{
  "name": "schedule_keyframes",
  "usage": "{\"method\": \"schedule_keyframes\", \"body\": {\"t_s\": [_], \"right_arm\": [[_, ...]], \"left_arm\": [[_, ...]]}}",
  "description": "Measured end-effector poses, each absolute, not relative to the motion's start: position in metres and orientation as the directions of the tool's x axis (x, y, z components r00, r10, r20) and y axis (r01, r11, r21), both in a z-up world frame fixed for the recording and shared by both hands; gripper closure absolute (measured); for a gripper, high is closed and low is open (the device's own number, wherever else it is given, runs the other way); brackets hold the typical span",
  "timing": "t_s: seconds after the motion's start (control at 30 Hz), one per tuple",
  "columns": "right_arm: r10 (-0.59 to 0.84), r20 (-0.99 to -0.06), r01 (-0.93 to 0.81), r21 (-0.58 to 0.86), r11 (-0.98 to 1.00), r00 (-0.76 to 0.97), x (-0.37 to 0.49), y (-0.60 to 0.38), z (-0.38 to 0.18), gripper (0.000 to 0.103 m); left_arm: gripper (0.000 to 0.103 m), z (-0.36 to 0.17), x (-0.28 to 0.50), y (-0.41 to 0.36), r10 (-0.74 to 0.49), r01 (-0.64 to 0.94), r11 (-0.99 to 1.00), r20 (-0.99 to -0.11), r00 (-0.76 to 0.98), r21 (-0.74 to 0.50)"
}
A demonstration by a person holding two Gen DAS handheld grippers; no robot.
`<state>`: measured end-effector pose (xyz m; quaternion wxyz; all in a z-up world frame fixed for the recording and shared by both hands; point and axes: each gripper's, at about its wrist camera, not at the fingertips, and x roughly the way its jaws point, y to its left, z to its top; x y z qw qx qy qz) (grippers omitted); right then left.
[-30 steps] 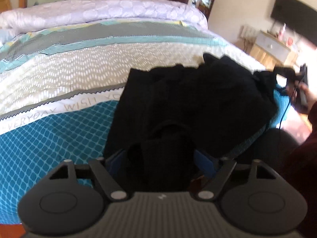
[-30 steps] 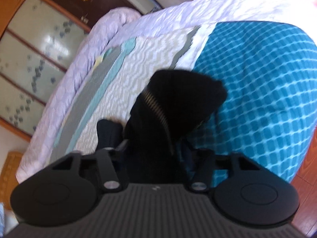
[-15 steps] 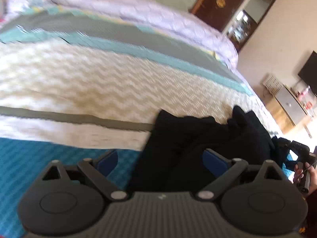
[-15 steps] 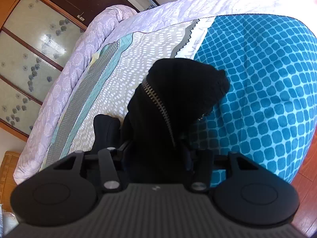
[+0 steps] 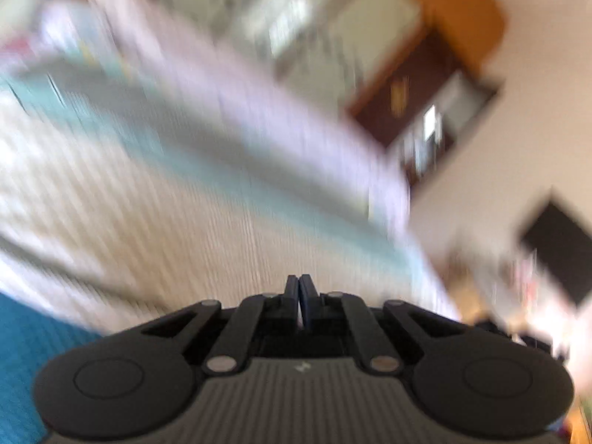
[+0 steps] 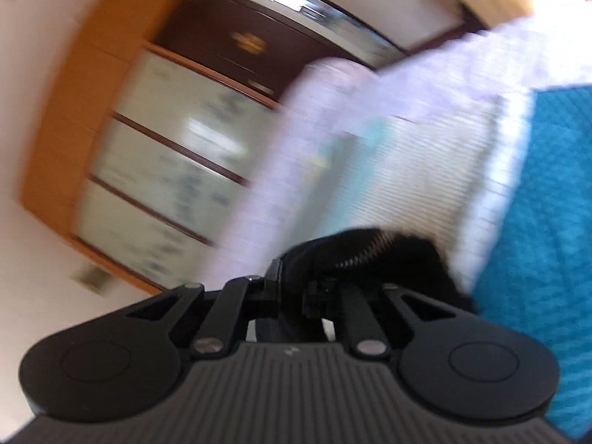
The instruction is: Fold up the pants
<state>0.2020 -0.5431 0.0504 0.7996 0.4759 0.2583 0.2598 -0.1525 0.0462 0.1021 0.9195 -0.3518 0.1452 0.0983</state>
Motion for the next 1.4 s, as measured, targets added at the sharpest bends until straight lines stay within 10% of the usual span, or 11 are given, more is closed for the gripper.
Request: {"method": "schedule_keyframes", "body": {"t_s": [0.1, 0.27, 0.47, 0.53, 0.67, 0.8, 1.0, 1.1, 1.17, 1.27, 1.4], "right_arm": [[0.652, -0.159, -0.191, 0.882, 0.432, 0.741, 0.201, -0.540, 0.052, 0.087], [0.413, -0.488, 0.055, 0.695, 0.717, 0.769, 0.195, -0.537, 0.021, 0.086], [0.291, -0.573, 0.204, 0.646, 0.736, 0.766, 0.185, -0.563, 0.000, 0.071], [0.220, -0.576, 0.243, 0.618, 0.747, 0.787, 0.180, -0.570, 0.006, 0.049], [0.098, -0.533, 0.288, 0.593, 0.752, 0.841, 0.168, -0.595, 0.020, 0.047], [0.181, -0.499, 0.172, 0.581, 0.796, 0.848, 0.175, -0.593, 0.030, 0.045], [0.446, -0.557, -0.134, 0.511, 0.849, 0.701, 0.233, -0.500, 0.022, 0.028], [0.429, -0.632, -0.186, 0.415, 0.891, 0.645, 0.266, -0.452, -0.004, 0.028], [0.393, -0.715, -0.177, 0.360, 0.916, 0.578, 0.287, -0.430, -0.030, 0.041], [0.421, -0.726, -0.189, 0.383, 0.904, 0.543, 0.286, -0.420, -0.042, 0.087], [0.659, -0.488, -0.323, 0.604, 0.729, 0.573, 0.253, -0.427, 0.000, 0.088]], "left_arm": [[0.100, 0.110, -0.218, 0.068, 0.231, -0.319, 0.628, -0.222, 0.947, -0.709], [0.100, 0.067, -0.243, 0.070, 0.230, -0.482, 0.520, -0.428, 0.874, -0.705], [0.059, 0.036, -0.182, 0.047, 0.090, -0.505, 0.594, -0.572, 0.815, -0.627], [0.052, 0.030, -0.149, 0.040, 0.064, -0.490, 0.650, -0.601, 0.797, -0.581], [0.047, 0.016, -0.077, 0.029, -0.013, -0.428, 0.743, -0.651, 0.759, -0.514], [0.016, -0.003, -0.014, 0.017, -0.079, -0.375, 0.797, -0.698, 0.711, -0.473], [0.071, -0.019, 0.023, -0.009, -0.096, -0.331, 0.847, -0.733, 0.673, -0.415], [0.078, 0.007, -0.010, 0.009, -0.072, -0.365, 0.787, -0.661, 0.747, -0.498], [0.078, 0.036, -0.051, 0.034, 0.022, -0.418, 0.725, -0.588, 0.809, -0.547], [0.079, 0.071, -0.127, 0.074, 0.160, -0.472, 0.616, -0.487, 0.859, -0.630], [0.080, 0.084, -0.200, 0.092, 0.252, -0.517, 0.544, -0.459, 0.852, -0.661]]}}
